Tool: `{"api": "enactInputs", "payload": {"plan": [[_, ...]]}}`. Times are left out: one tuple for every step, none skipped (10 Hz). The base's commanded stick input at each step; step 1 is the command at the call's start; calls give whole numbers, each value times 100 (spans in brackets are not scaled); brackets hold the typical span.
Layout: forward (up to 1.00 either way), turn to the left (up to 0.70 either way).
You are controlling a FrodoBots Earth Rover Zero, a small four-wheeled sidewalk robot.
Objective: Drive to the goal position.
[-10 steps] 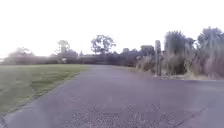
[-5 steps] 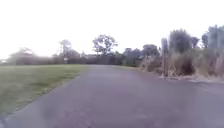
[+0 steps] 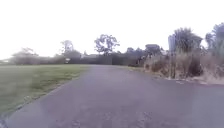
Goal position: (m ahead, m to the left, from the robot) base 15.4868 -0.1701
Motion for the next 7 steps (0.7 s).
{"api": "enactInputs", "payload": {"plan": [[70, 0], [70, 0], [70, 0], [70, 0], [70, 0], [70, 0], [70, 0]]}}
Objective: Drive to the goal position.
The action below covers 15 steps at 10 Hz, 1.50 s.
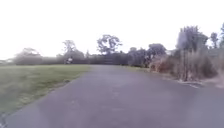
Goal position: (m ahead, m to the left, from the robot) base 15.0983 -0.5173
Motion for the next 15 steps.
{"api": "enactInputs", "payload": {"plan": [[70, 0], [70, 0], [70, 0], [70, 0], [70, 0], [70, 0], [70, 0], [70, 0], [70, 0], [70, 0], [70, 0], [70, 0], [70, 0], [70, 0], [70, 0]]}}
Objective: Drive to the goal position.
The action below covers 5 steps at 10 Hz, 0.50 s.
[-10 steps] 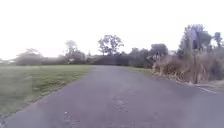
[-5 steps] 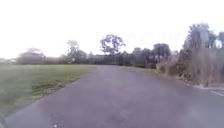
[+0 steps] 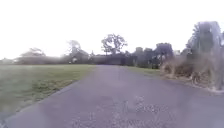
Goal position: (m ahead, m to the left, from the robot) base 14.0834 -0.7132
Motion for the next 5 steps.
{"api": "enactInputs", "payload": {"plan": [[70, 0], [70, -35], [70, -35], [70, -35], [70, -35]]}}
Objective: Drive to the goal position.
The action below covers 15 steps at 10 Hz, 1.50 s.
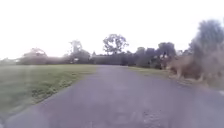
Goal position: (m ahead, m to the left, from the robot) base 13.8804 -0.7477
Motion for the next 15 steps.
{"api": "enactInputs", "payload": {"plan": [[70, -35], [70, -35], [70, -19], [70, -11], [70, -2], [70, 0], [70, 0], [70, 0], [70, 0], [70, 0], [70, 0], [70, 0], [70, 0], [70, 0], [70, 0]]}}
